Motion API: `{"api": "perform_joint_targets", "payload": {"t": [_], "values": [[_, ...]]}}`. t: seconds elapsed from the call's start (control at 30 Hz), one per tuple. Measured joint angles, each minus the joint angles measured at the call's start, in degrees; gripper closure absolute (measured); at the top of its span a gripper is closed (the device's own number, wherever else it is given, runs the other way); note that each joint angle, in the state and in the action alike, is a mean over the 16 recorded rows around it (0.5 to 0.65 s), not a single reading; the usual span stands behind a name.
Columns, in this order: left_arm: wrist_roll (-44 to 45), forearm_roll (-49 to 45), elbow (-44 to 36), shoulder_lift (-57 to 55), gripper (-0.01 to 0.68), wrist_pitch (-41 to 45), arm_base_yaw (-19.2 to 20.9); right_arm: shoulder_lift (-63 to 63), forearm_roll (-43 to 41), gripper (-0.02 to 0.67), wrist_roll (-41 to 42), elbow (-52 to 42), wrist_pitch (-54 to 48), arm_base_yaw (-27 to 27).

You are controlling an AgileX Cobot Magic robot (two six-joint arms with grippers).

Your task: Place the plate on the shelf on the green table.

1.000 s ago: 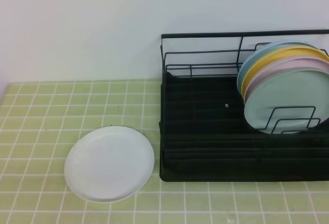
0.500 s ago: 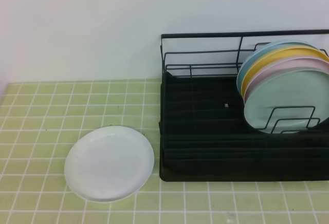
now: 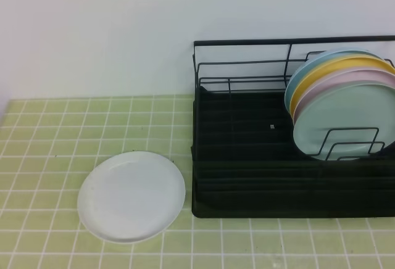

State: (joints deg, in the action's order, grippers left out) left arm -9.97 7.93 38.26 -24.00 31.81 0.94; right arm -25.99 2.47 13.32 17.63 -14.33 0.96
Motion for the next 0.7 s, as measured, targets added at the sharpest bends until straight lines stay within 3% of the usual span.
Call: {"api": "perform_joint_targets", "payload": {"t": [0.3,0.57,0.7], "values": [[12.55,3.39,15.65,-24.63,0.675,10.69,0.00,-3.60,1.29,0.649,0.05,0.01,-0.70,0.00],[24.64,6.87,21.72,-43.80,0.662,11.47,0.00,-3.74,1.74,0.648,0.04,0.01,-1.33,0.00],[29.72,9.96,23.33,-52.01,0.603,11.20,0.00,-3.74,1.84,0.648,0.05,0.01,-1.10,0.00]]}}
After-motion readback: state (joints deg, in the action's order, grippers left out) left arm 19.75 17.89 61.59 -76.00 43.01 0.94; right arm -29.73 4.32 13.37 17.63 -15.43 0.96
